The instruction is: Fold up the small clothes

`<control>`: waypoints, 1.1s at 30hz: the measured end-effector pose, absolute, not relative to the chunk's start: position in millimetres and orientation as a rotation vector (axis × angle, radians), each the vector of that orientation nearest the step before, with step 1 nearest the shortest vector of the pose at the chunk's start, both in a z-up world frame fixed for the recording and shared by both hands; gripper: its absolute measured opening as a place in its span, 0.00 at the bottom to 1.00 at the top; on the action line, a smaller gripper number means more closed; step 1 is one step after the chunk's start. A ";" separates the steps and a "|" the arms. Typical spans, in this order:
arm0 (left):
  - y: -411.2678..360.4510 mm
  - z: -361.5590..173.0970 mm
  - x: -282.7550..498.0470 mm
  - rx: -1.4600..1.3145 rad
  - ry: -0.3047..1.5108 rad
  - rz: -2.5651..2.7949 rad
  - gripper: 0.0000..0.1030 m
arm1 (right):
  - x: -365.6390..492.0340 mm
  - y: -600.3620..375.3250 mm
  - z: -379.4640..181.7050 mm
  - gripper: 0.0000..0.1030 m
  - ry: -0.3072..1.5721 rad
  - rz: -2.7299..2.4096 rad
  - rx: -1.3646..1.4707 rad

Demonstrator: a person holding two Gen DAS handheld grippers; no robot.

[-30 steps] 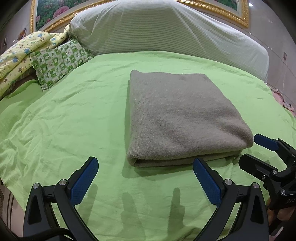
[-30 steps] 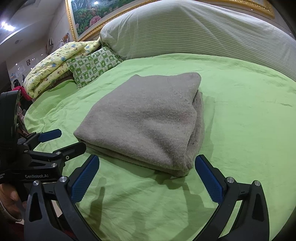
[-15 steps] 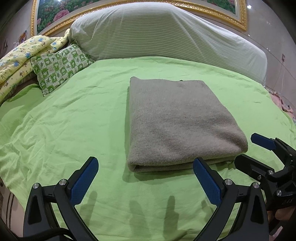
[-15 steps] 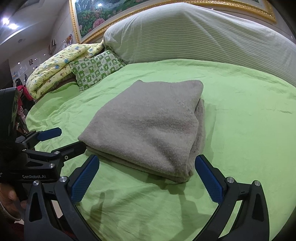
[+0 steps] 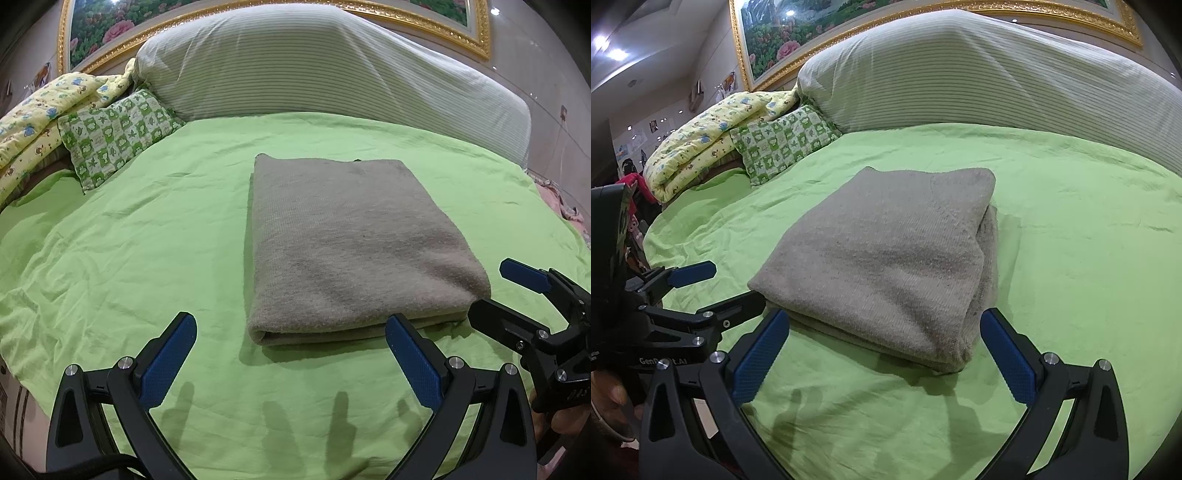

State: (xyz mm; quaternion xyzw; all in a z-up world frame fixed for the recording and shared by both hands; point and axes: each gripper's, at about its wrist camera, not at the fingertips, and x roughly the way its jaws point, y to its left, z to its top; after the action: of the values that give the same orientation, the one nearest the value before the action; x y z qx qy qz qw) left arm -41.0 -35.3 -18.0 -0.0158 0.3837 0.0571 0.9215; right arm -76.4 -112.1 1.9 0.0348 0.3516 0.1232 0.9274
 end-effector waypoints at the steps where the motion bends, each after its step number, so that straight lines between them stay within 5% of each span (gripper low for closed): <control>1: -35.9 -17.8 -40.9 -0.034 0.789 0.118 0.99 | -76.1 -112.7 2.4 1.00 0.720 0.251 0.072; 33: -29.0 -22.3 -34.0 -0.039 0.813 0.109 0.99 | -75.0 -113.3 -0.3 1.00 0.724 0.247 0.087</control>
State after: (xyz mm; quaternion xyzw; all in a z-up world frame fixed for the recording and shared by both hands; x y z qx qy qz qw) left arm -34.0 -29.0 -22.3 -0.0190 0.3952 0.0530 0.9169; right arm -75.0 -113.3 -0.3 0.0422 0.3531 0.1203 0.9269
